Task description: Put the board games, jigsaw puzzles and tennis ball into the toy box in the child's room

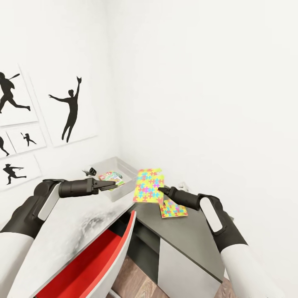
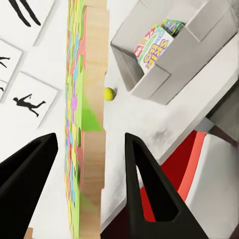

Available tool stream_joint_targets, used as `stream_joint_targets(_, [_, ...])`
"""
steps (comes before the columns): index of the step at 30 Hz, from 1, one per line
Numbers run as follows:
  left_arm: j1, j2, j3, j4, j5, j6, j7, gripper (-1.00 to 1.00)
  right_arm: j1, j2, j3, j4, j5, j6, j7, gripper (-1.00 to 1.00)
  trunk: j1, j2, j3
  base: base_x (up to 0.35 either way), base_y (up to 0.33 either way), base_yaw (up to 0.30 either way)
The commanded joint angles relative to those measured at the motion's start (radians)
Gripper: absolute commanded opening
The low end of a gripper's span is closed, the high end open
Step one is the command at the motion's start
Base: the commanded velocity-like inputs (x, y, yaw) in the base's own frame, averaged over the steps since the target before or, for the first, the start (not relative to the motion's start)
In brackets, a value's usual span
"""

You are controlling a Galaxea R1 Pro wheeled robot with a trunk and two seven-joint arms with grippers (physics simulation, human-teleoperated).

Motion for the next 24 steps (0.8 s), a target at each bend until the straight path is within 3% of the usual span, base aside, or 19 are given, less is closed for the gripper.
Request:
stream_joint_targets(1, [-0.001,0.001,0.004,0.000,0.004,0.008,-0.002,1.00,-0.002,0.004,-0.001,-0.013,0.005,0.004,-0.010,-1.00,0.001,-0.002,-0.003,0.000,0.000,0.067])
stream_joint_targets(16, [-0.001,0.008,0.021,0.000,0.003,0.008,-0.002,1.00,-0.013,0.053,0.005,-0.038,0.010,0.008,-0.056,-1.00,0.001,-0.002,-0.010,0.000,0.000,0.237])
stream_joint_targets(24, [-0.001,0.011,0.021,0.000,0.005,0.008,-0.002,1.00,-0.085,0.070,0.005,-0.031,0.003,0.043,-0.125,-1.00,0.001,-0.002,-0.016,0.000,0.000,0.272])
